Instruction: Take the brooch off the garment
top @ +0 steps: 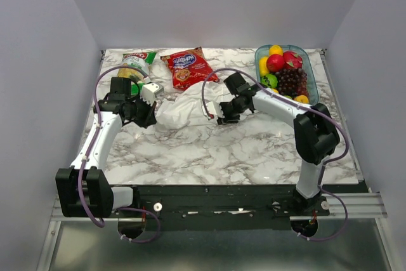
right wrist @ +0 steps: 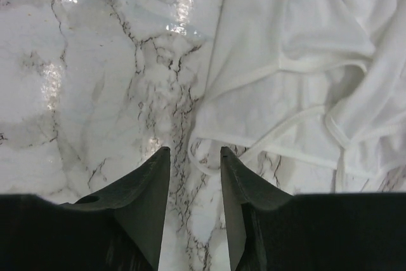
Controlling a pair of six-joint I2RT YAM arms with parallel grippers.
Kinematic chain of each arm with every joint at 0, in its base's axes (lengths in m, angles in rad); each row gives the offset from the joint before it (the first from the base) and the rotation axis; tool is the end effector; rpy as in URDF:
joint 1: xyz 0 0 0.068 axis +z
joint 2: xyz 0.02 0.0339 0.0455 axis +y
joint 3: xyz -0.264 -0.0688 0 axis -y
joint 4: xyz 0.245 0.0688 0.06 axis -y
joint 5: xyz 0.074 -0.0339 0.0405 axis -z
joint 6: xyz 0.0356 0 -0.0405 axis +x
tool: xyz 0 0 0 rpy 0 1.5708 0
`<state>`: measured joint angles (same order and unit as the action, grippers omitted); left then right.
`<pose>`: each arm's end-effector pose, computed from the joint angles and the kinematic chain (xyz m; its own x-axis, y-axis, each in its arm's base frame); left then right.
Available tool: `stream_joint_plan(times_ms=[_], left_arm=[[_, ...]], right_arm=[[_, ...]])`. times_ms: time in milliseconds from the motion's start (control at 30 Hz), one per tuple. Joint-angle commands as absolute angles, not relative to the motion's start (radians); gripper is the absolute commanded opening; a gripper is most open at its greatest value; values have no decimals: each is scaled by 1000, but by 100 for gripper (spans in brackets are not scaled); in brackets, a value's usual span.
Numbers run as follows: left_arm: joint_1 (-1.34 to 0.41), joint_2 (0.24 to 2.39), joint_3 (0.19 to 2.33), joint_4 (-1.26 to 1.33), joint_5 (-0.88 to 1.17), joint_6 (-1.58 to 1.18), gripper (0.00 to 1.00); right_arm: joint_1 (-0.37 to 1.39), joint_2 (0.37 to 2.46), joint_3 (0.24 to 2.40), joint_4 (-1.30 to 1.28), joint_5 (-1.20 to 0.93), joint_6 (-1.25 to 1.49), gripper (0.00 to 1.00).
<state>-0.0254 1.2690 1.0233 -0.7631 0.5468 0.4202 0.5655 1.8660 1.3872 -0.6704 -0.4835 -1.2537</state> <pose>0.2489 -0.0248 0.2758 -0.6505 0.3651 -0.6660 0.6178 0.7644 -0.1843 0.3163 0.2203 0.2102 0.3632 -0.7659 -0.5306 -0.9300 -0.2632 -0.2566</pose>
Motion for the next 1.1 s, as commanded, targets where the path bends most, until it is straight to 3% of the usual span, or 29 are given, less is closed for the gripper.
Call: stream_joint_plan(times_ms=[0, 267, 367, 633, 1067], left_arm=[[-18, 1262, 1019, -747, 522, 405, 0], [-14, 1262, 1029, -746, 505, 413, 0], [-9, 1272, 1037, -747, 512, 410, 0], [-8, 1293, 1081, -762, 511, 428, 0], [51, 1318, 1291, -686, 411, 457, 0]], right_arm=[[583, 1937, 1396, -630, -446, -1359, 45], [587, 2009, 1436, -692, -404, -1390, 44], [589, 2046, 1445, -704, -365, -1382, 38], [588, 2053, 1502, -752, -310, -1289, 1], [440, 1781, 1850, -744, -460, -933, 1]])
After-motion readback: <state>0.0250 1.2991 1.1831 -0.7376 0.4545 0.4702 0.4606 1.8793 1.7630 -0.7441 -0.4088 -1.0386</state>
